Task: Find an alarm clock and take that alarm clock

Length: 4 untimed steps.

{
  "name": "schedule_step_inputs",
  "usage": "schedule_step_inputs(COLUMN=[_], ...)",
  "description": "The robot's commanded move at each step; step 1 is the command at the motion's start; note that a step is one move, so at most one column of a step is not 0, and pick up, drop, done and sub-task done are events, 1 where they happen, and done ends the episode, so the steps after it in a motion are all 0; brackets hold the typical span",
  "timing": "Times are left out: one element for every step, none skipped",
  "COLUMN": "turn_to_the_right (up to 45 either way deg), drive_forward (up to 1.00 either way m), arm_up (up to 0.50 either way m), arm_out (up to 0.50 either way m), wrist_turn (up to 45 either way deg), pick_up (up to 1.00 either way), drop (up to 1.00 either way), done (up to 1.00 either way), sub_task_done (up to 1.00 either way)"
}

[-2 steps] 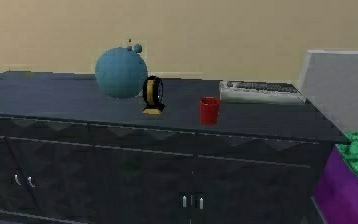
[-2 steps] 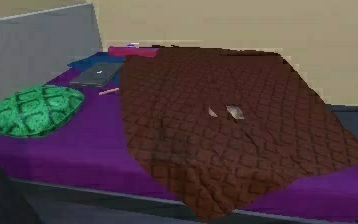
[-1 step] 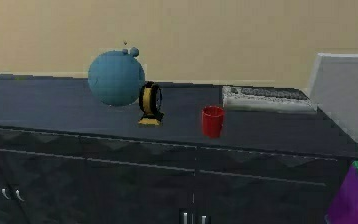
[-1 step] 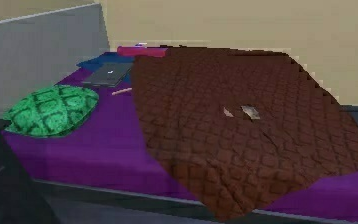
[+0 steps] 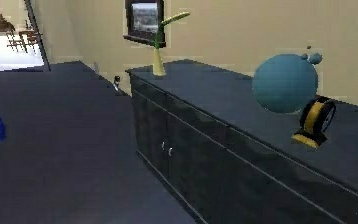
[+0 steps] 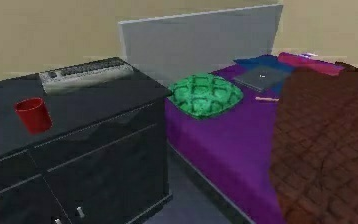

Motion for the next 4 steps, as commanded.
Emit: schedule_step_inputs(turn_to_the_right=[-45.0,0.0,0.0,0.0], drive_forward=[0.00,0.00,0.00,0.00], arm_up=[0.00,0.50,0.38,0.00], arm_out=[0.00,0.00,0.00,0.50], wrist_turn=[0.0,0.0,0.0,0.0], pick_up=[0.00,0.00,0.00,0.00], drop=[0.00,0.00,0.00,0.00], done=[0.00,0.00,0.00,0.00], sub_task_done=[0.00,0.00,0.00,0.00])
